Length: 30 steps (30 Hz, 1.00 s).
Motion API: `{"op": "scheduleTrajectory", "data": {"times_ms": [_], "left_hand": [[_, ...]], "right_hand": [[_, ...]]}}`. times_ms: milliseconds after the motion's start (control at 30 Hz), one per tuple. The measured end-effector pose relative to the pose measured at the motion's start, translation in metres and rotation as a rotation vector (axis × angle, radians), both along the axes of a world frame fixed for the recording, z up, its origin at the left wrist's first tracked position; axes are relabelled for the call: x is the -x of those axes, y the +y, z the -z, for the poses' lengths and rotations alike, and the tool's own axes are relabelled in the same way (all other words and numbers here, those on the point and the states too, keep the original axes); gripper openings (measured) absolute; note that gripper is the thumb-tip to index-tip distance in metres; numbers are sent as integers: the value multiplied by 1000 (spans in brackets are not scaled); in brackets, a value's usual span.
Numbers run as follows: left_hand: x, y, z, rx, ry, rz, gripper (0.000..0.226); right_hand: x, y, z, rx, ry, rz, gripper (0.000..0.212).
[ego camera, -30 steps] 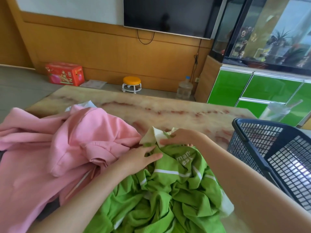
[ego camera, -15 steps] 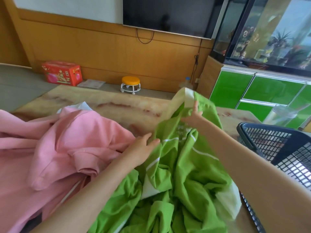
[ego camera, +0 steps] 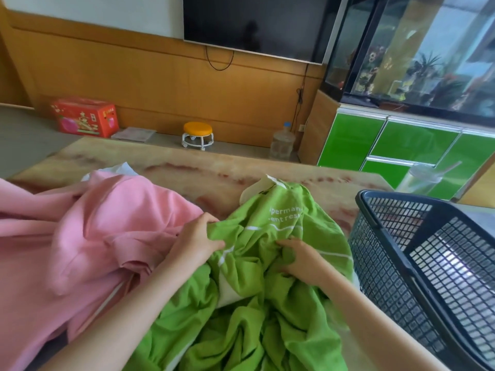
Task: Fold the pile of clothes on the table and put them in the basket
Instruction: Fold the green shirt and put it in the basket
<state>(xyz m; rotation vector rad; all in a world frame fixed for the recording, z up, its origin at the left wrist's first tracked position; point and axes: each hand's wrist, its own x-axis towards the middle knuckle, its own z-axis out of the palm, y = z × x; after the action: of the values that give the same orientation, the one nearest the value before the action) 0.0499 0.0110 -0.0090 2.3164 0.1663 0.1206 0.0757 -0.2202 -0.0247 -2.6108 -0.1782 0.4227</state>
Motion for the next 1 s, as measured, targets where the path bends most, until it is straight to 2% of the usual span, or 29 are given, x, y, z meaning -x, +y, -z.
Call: {"op": "scheduleTrajectory", "data": {"times_ms": [167,333,467,567,700,767,800,867,933,1000], "left_hand": [[10,12,-17,-36,-260,-124,35],[17,24,-30,-94,-334,-104,48],[34,31,-37,-163,-404,-124,57],[37,41,-39,-280,-414,-178,55],[43,29,-30,-380,-395,16,39],[59,14,-26,-369,-412,180,29],[71,7,-23,-354,-396,287,26],[97,-3,-12,-357,-226,499,44],[122,-9,1,-472,-53,610,73],[137,-8,11,-524,-23,607,78]], "right_hand": [[17,-13,-10,-106,-123,83,63],[34,-22,-18,-62,-226,83,65],[43,-33,-11,131,-146,47,55],[50,-38,-10,96,-128,109,51],[68,-25,-19,34,-376,70,36],[87,-14,-23,-31,-401,-40,42],[97,-8,-23,-28,-374,-122,53],[120,-1,-12,26,-324,-239,78],[142,-2,6,114,-420,-326,85],[158,-6,25,247,-438,-397,86]]}}
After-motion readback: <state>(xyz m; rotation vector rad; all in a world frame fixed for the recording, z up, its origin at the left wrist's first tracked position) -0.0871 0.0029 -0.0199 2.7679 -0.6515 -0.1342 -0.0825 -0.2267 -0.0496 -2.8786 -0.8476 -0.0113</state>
